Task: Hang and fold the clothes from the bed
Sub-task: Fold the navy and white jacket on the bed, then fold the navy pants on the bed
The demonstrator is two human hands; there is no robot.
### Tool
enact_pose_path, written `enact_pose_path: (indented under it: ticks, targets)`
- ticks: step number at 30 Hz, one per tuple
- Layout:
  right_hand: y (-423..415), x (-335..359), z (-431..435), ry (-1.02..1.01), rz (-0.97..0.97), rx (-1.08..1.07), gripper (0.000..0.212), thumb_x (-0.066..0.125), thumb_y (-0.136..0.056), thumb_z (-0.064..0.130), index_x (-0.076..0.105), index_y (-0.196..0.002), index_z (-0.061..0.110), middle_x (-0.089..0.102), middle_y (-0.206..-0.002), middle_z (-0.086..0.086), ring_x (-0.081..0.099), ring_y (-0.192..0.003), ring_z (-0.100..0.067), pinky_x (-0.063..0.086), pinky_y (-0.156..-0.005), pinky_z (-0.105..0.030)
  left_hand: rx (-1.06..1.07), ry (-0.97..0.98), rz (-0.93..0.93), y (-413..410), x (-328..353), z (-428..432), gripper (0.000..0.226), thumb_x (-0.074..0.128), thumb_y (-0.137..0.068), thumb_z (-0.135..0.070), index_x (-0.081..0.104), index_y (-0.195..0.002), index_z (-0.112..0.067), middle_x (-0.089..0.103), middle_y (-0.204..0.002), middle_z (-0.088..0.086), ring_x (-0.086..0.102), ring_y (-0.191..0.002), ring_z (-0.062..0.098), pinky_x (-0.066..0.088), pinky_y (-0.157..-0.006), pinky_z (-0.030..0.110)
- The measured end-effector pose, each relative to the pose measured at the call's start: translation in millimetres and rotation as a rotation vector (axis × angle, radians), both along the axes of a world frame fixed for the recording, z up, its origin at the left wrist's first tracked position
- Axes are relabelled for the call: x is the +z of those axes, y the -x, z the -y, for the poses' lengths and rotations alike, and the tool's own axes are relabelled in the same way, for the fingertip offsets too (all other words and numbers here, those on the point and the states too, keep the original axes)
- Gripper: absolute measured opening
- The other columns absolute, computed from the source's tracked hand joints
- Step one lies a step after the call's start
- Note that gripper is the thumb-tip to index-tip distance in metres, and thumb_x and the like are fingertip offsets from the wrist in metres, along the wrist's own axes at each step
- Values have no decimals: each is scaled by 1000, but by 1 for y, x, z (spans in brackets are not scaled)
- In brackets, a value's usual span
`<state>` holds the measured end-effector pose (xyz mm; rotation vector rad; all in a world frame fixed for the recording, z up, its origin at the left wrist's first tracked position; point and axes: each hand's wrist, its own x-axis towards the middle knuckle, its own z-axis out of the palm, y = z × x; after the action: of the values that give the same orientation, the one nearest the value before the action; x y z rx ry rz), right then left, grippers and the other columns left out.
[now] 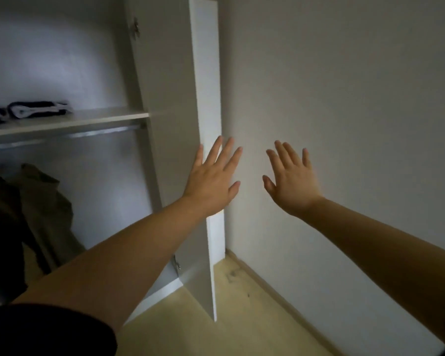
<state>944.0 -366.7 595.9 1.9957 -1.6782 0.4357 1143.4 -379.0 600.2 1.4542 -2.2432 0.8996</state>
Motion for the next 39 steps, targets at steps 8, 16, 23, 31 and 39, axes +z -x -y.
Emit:
enact_pose_path:
  ticks: [8, 16, 23, 31, 39]
  targets:
    - [171, -18, -131, 17, 103, -290, 63, 17, -98, 48, 13, -151, 14, 10, -160, -9, 5, -148, -25, -1, -118, -47, -349, -33, 30, 196, -2, -69, 72, 28, -96, -53, -3, -152, -21, -9, -160, 5, -11, -147, 26, -6, -115, 49]
    - [334, -44, -253, 45, 147, -573, 62, 28, -98, 45, 20, -150, 12, 15, -159, -11, 10, -147, -27, 2, -117, -49, -663, -109, 28, 384, -25, -135, 71, 30, -97, -50, -3, -152, -22, -9, -160, 4, -12, -147, 23, -6, -115, 49]
    - [490, -64, -321, 26, 68, -732, 61, 29, -98, 46, 22, -149, 13, 15, -159, -11, 11, -147, -28, 2, -117, -48, -836, -164, 13, 561, -72, -180, 71, 29, -96, -51, -2, -152, -21, -7, -160, 5, -11, -147, 24, -4, -115, 50]
    - [640, -140, -304, -166, 15, -678, 63, 27, -99, 46, 18, -151, 11, 6, -160, -11, 1, -148, -27, -4, -117, -47, -765, -332, -7, 715, -173, -184, 71, 28, -97, -52, -6, -152, -22, -9, -160, 6, -13, -146, 25, -11, -113, 47]
    - [686, -266, -284, -195, 87, -610, 62, 32, -97, 43, 25, -149, 10, 12, -159, -12, 5, -147, -27, -3, -116, -45, -770, -405, 42, 766, -278, -170, 71, 30, -97, -49, -5, -152, -21, -10, -160, 5, -14, -146, 24, -6, -115, 48]
